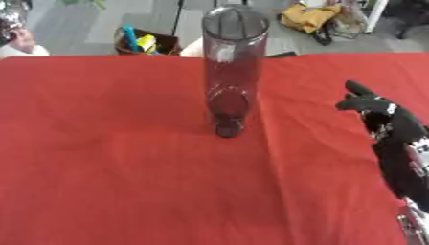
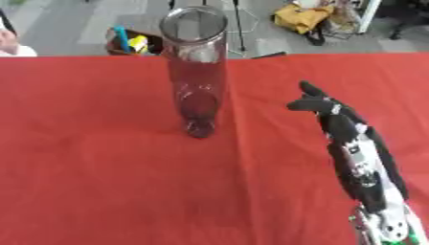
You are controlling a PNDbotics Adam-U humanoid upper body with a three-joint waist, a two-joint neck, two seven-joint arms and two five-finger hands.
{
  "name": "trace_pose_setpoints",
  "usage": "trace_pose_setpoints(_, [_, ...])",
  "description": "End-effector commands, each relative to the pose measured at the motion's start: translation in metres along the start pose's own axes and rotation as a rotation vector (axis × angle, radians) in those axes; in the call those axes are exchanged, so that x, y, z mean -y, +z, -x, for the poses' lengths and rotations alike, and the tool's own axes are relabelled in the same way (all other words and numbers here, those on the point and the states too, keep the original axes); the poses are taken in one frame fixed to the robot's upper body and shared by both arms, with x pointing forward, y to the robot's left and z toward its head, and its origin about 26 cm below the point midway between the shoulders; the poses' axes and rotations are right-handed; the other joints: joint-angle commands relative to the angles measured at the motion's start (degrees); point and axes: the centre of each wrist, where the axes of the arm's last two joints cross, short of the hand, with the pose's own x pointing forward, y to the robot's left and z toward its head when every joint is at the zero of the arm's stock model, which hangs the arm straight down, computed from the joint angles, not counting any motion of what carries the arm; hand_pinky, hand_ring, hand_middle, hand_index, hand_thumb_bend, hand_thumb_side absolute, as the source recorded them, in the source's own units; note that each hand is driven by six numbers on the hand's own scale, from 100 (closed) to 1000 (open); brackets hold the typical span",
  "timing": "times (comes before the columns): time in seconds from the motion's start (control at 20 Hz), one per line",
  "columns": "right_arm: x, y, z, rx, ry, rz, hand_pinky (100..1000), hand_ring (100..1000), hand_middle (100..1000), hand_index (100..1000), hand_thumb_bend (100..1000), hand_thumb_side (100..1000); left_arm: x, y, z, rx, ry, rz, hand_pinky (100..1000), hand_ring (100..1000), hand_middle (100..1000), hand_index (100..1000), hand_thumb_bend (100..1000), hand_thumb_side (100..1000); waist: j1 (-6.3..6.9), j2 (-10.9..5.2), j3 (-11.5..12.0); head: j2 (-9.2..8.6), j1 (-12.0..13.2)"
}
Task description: Arrange flowers into the vase.
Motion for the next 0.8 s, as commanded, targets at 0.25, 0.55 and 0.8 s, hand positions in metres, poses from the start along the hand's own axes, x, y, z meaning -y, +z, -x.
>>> trace_pose_setpoints(0.25, [0.006,-0.004,-0.006,0.032,0.006,-0.003,1000,1000,693,766,100,976,-0.004,-0.01,-0.027,0.107,0.19,-0.063,100,100,100,100,100,661,0.74,-1.44,-1.4,1.3,0.7])
trace_pose_setpoints(0.55, [0.005,-0.004,-0.006,0.031,0.005,-0.015,1000,1000,691,765,100,975,-0.001,-0.021,-0.043,0.18,0.327,-0.087,100,100,100,100,100,675,1.25,-1.07,-2.4,1.09,1.4])
trace_pose_setpoints(0.8, [0.004,-0.004,-0.006,0.03,0.007,-0.025,1000,1000,690,765,100,976,0.0,-0.029,-0.048,0.223,0.408,-0.115,100,100,100,100,100,686,1.49,-0.88,-3.0,0.91,1.8])
